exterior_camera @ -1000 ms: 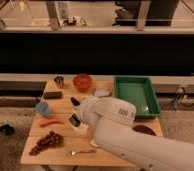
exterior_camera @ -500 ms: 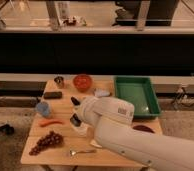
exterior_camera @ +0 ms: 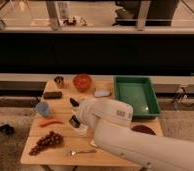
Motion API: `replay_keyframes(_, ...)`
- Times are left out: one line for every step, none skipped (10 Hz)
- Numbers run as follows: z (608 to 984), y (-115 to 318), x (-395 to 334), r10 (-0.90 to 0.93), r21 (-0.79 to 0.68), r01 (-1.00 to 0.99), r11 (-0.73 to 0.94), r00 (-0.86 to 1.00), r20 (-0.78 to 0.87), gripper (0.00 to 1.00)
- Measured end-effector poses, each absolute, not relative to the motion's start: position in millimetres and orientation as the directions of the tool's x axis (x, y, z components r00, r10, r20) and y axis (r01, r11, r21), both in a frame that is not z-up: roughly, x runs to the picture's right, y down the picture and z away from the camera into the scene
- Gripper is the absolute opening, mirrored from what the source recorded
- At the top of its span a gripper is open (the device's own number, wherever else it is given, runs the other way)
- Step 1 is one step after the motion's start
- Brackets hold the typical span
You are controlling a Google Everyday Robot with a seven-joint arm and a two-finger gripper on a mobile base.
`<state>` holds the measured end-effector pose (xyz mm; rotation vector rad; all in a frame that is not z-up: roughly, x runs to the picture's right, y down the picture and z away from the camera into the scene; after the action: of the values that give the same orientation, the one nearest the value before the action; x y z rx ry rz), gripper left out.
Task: Place brush in paper cup
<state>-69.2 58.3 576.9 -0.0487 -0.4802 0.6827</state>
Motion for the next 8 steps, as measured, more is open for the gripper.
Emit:
replay_keyframes(576.2, 59.3, -69.9, 0.616, -0.198, -0.594, 0.780, 0.671, 0.412, 0.08)
replay_keyframes(575.6, 60.2, -70.1, 0.615, -0.198, -0.593, 0.780, 0.671, 0.414, 0.08)
replay_keyframes(575.2, 61.0, -70.3, 0.614, -0.197, -0.593, 0.781, 0.672, 0.414, 0.08)
replay_keyframes(575.3, 62.0, -70.7, 0.613, -0.197, -0.592, 0.782, 0.673, 0.414, 0.08)
replay_keyframes(575.0, 62.7, -71.2, 0.611, -0.196, -0.590, 0.783, 0.674, 0.415, 0.08)
replay_keyframes(574.9, 63.4, -71.4, 0.610, -0.195, -0.589, 0.784, 0.675, 0.415, 0.08)
replay_keyframes(574.8, 63.9, -71.7, 0.609, -0.196, -0.588, 0.785, 0.676, 0.414, 0.10)
replay_keyframes(574.8, 64.5, -71.9, 0.609, -0.197, -0.587, 0.785, 0.677, 0.414, 0.18)
